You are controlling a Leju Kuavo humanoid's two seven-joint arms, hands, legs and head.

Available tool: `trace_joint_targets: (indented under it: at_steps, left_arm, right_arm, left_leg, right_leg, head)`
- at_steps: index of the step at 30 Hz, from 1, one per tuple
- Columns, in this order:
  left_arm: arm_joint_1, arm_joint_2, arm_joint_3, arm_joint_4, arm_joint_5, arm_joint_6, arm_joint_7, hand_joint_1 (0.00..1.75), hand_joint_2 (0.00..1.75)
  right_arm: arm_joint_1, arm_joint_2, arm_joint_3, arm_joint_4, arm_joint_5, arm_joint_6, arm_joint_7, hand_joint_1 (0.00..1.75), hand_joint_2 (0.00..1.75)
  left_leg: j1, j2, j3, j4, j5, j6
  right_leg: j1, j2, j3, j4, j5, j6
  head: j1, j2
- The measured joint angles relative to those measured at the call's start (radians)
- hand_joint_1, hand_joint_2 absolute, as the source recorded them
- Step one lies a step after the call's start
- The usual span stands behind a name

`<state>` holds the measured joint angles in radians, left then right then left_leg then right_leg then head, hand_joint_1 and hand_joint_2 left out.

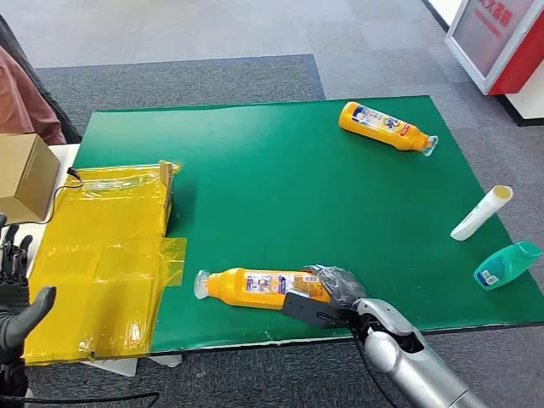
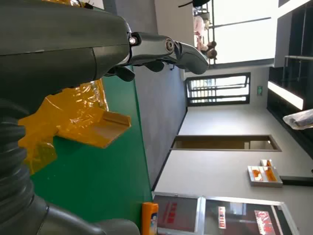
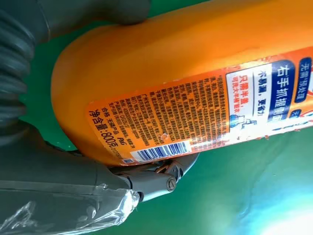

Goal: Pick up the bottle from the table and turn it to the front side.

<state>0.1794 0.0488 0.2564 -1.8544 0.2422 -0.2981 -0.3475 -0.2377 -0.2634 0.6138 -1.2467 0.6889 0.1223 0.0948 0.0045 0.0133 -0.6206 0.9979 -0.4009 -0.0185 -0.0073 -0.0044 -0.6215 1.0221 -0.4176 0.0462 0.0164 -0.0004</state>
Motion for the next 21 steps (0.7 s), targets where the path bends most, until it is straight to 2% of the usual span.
trace_joint_targets:
  at_steps: [6, 11, 21]
  left_arm:
    - [0.002, 0.0, -0.002, 0.0, 0.001, 0.003, 0.0, 0.0, 1.75]
    - [0.004, 0.0, -0.005, 0.001, 0.012, 0.003, 0.002, 0.0, 1.75]
    - [0.031, -0.008, -0.005, 0.021, 0.018, -0.029, -0.005, 0.0, 1.75]
  right_arm:
    - [0.0, 0.004, 0.0, 0.005, -0.022, -0.004, -0.006, 1.75, 1.75]
    - [0.008, 0.007, -0.013, 0.008, -0.108, -0.004, -0.045, 1.75, 1.75]
    - [0.051, 0.018, -0.133, -0.013, -0.313, -0.014, -0.144, 1.75, 1.75]
  left_leg:
    - [0.0, 0.0, 0.0, 0.0, 0.0, 0.0]
    - [0.0, 0.0, 0.0, 0.0, 0.0, 0.0]
    - [0.0, 0.0, -0.001, 0.0, 0.0, 0.0]
  right_leg:
    - [0.0, 0.0, 0.0, 0.0, 0.0, 0.0]
    - [0.0, 0.0, 0.0, 0.0, 0.0, 0.0]
    - [0.0, 0.0, -0.001, 0.0, 0.0, 0.0]
  head:
    - [0.0, 0.0]
    - [0.0, 0.0]
    - [0.0, 0.0]
